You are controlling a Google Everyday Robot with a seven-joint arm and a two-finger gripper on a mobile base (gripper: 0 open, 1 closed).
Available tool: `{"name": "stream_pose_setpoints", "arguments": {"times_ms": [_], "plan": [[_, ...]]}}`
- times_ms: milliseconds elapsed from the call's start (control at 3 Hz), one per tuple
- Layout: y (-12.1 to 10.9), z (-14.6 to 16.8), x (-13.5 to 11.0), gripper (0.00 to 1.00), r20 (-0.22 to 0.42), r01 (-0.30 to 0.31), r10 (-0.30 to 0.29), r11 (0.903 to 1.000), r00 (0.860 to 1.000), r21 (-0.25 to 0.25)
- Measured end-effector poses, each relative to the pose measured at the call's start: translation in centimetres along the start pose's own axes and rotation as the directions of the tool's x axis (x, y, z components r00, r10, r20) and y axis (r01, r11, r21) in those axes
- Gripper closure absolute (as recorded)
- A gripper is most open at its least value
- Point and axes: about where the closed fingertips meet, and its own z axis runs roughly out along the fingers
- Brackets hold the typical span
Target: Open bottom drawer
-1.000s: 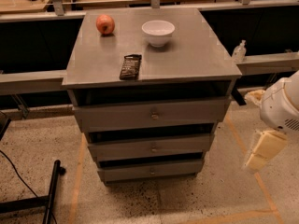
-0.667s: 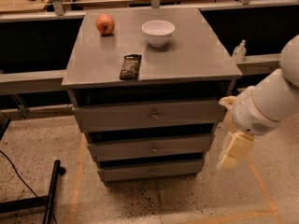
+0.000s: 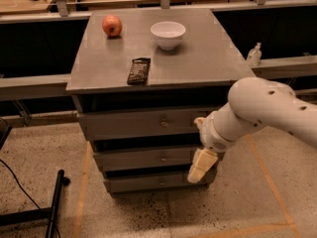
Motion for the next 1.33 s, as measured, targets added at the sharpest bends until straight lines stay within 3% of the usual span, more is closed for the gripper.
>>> {"name": "stream_pose_setpoints", "arguments": {"times_ms": [333, 667, 1000, 1333], "plan": [[-0.3, 0.3, -0.2, 0.0, 0.005, 0.0, 0.0, 1.0, 1.0, 0.01], [-0.1, 1.0, -0.1, 0.0, -0.015, 0.006, -0.006, 0.9998, 1.0, -0.018], [-0.2, 4.6, 2.2, 0.0, 0.014, -0.003, 0.004, 0.9985, 1.0, -0.055], [-0.3, 10.4, 6.6, 0.0, 0.017, -0.051, 0.053, 0.995, 0.998, -0.086]]}}
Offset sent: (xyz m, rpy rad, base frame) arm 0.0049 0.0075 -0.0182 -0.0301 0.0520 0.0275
